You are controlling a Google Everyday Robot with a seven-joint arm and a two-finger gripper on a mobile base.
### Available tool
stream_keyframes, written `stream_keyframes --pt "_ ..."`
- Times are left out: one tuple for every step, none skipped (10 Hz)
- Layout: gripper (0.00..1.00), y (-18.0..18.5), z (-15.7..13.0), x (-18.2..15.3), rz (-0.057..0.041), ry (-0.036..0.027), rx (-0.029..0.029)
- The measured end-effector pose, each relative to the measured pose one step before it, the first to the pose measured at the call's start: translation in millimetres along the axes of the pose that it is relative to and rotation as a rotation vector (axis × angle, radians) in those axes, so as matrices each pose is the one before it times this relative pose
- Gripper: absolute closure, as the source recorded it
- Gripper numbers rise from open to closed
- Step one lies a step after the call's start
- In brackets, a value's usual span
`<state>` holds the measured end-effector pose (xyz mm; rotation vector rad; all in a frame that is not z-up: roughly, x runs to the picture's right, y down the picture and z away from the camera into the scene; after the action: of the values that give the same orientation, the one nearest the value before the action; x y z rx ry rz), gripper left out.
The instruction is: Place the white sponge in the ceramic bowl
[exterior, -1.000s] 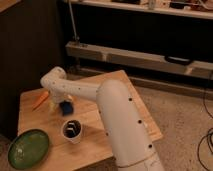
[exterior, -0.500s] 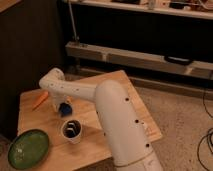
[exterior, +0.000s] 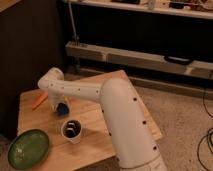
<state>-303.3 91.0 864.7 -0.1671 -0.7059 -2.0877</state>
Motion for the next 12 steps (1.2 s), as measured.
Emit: stream_keyframes --pt "1.00 -23.72 -26.66 0.81 -0.07294 0.02646 0.00384" --pt "1.00 -25.33 -21.63 0.85 -0.06975 0.01456 0.00157" --pt "1.00 -26.28 -15.16 1.31 -0.06713 0.00769 0.00851" --pt "1.00 -33.80 -13.86 0.88 -0.08706 0.00276 0.01448" --pt "1.00 -25.04 -10.93 2.09 -0.07397 0.00264 0.00678" --pt "1.00 -20.27 -7.61 2.27 -0.05783 0.00165 0.01353" --pt "0.93 -31.34 -9.79 3.19 -0.08936 -0.00031 0.03303" --pt "0.84 -21.59 -6.94 1.59 -0.07427 -0.00533 0.03232" --pt "0.76 -15.58 -5.24 1.74 -0.05945 -0.00396 0.02710" --pt "0.68 -13.44 -3.80 -0.63 -0.05418 -0.00678 0.02688" --pt "0.57 -12.87 -2.35 -4.64 -0.05066 -0.01608 0.01726" --pt "0.45 -7.59 1.18 -5.46 -0.01970 -0.01319 0.00818"
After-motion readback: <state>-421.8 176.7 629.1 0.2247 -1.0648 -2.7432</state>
